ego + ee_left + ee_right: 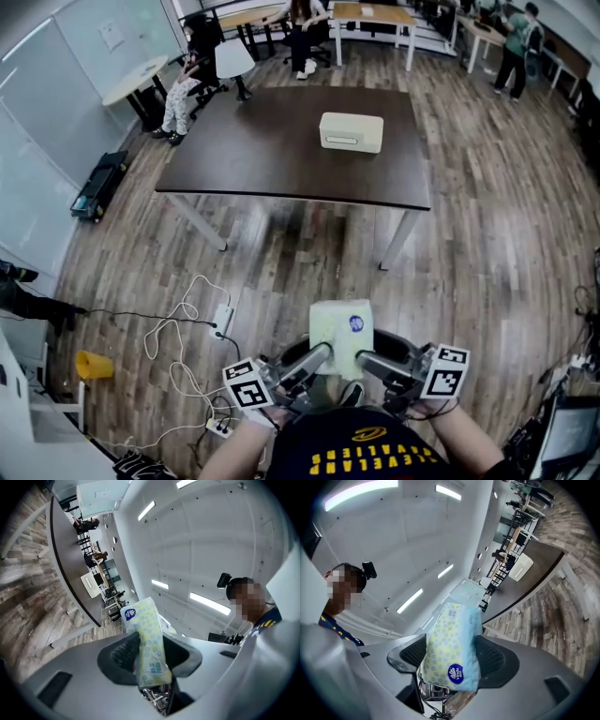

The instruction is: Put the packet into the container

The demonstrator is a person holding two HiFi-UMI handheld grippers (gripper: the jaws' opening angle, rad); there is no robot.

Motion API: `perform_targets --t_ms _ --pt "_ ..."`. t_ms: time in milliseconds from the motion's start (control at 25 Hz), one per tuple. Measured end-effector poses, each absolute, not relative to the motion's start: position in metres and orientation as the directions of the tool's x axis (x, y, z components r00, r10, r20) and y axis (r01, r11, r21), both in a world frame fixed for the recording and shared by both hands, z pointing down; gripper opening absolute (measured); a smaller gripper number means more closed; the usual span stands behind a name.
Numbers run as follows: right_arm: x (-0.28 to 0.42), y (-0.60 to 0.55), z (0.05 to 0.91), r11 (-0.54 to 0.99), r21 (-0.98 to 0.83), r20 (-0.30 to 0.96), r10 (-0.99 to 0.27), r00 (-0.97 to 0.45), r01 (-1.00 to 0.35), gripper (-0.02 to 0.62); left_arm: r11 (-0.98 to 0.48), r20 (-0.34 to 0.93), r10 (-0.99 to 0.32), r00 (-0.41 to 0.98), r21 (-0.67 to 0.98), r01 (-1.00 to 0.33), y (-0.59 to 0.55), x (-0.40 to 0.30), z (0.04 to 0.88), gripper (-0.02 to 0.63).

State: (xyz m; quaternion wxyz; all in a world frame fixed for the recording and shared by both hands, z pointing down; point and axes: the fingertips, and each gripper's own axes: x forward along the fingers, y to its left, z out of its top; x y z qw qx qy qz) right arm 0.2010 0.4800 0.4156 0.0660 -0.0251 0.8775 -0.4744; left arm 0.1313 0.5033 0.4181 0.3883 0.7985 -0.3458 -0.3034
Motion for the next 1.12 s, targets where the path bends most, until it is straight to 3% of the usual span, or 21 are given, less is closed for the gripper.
perform_targets --t_ms 600,800,1000,1120 --pt "0.124 0.340 0.432 0.518 -0.856 -0.135 -0.253 -0.958 -0.016 0.266 -0.524 -0.208 -0.658 0.724 0.817 -0.241 0.362 0.049 0.414 0.155" --pt "0.097 0.308 0.427 0.511 -0.859 -0.177 -0.323 -0.930 -0.014 0.252 -0.539 -0.227 -0.631 0.742 0.816 -0.209 0.328 0.013 0.404 0.218" --pt "0.084 0.292 0.429 0.496 -0.868 -0.191 -0.377 -0.906 -0.023 0.245 -0.523 -0.237 -0.640 0.731 0.831 -0.189 0.307 -0.013 0.410 0.241" --pt "0.080 0.283 0.424 0.498 -0.867 -0.212 -0.387 -0.897 -0.010 0.244 -0.508 -0.254 -0.629 0.735 0.850 -0.140 0.298 -0.025 0.414 0.312"
